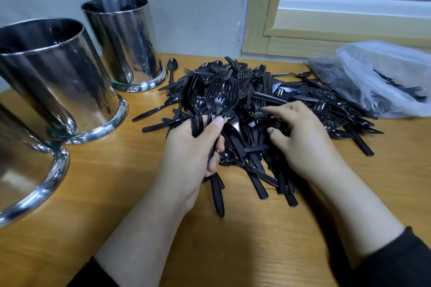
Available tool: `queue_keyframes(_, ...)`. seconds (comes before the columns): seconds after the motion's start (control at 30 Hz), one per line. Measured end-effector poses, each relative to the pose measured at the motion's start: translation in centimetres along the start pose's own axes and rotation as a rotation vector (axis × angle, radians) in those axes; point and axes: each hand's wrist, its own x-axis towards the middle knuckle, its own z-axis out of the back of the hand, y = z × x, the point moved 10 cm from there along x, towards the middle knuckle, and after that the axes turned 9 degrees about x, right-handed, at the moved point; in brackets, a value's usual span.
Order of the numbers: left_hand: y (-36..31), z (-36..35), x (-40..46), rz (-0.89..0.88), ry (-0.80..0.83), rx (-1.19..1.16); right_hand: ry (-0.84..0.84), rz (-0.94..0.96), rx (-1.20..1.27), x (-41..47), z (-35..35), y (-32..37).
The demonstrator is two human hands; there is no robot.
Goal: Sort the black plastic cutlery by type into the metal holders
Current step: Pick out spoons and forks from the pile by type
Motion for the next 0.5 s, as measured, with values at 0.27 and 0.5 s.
queue_keyframes(0.27,-0.1,0.1,-0.1,-0.010,-0.007,0.024,-0.059,0.032,-0.044,0.2,-0.2,0.3)
queue_keyframes(0.5,-0.8,0.7,-0.1,-0.061,-0.075,0.016,-0.261,0.267,0.263,-1.7,4.1,5.0)
